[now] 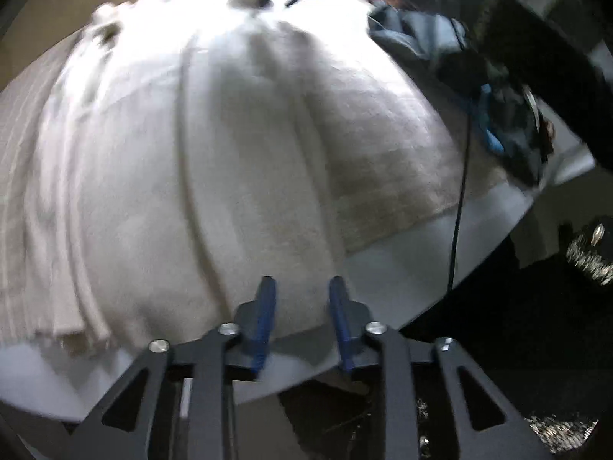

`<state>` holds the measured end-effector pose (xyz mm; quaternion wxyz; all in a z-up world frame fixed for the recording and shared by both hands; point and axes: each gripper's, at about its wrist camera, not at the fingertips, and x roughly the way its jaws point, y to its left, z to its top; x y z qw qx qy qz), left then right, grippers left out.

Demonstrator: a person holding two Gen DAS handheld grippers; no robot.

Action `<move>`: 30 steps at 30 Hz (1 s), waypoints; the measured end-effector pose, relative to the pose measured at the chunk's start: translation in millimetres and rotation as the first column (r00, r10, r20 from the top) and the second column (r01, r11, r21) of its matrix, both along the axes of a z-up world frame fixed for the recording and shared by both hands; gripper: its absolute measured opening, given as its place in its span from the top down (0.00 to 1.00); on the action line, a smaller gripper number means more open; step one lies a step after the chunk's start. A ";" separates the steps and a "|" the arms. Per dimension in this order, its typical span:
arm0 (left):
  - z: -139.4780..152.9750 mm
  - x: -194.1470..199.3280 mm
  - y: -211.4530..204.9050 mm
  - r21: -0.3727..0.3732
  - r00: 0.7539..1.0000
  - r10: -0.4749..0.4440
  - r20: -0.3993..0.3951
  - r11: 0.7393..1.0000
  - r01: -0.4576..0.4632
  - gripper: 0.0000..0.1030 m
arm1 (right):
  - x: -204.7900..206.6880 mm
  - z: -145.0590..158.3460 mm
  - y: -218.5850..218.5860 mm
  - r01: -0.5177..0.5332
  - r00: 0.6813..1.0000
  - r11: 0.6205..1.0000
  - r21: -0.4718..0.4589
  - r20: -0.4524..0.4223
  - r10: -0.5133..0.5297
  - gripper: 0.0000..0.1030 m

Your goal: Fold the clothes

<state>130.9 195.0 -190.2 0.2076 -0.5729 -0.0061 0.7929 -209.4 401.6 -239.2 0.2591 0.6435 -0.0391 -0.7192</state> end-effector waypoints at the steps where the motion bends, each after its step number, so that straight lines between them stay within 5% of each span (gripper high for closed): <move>1: 1.2 2.6 -1.9 -0.006 1.000 0.014 -0.001 1.000 -0.014 0.67 | 4.3 1.4 -1.2 -0.007 1.000 1.000 0.000 -0.011 0.007 0.52; 4: 4.8 10.4 -7.6 -0.025 0.999 0.054 -0.006 0.998 -0.054 0.59 | 15.0 2.7 -0.7 -0.010 1.000 1.000 -0.025 -0.009 0.010 0.52; 7: 5.4 14.9 8.5 -0.073 0.999 -0.009 -0.032 0.997 0.006 0.58 | 21.2 2.1 2.3 -0.008 1.000 0.999 -0.043 -0.007 0.007 0.52; 15: -30.2 -9.8 50.8 -0.275 0.997 -0.056 -0.055 0.961 0.039 0.56 | 1.7 -19.0 -30.3 -0.036 0.998 0.999 -0.027 -0.053 0.035 0.51; 17: -30.1 -10.5 47.0 -0.241 0.996 -0.039 -0.076 0.970 0.020 0.62 | 2.7 -18.2 -32.8 -0.034 0.997 0.999 -0.011 -0.067 0.033 0.56; 18: -29.3 -10.9 42.8 -0.228 0.996 -0.031 -0.083 0.974 0.011 0.67 | 0.1 -20.6 -35.5 -0.029 0.997 1.000 0.007 -0.066 0.030 0.70; 19: -28.6 -11.3 38.5 -0.213 0.996 -0.022 -0.090 0.977 0.002 0.86 | -1.2 -21.6 -34.4 -0.022 0.998 1.000 0.009 -0.053 0.022 0.86; 23: -28.7 -20.7 -7.4 0.023 0.992 0.125 0.004 0.992 -0.125 0.92 | -3.2 -16.8 -29.3 0.020 1.000 1.000 -0.021 0.008 -0.020 0.87; 30: -10.0 -11.5 -70.5 0.200 0.973 0.232 -0.006 0.953 -0.226 0.92 | -10.0 19.0 -67.8 0.052 0.999 0.996 -0.066 0.009 -0.052 0.87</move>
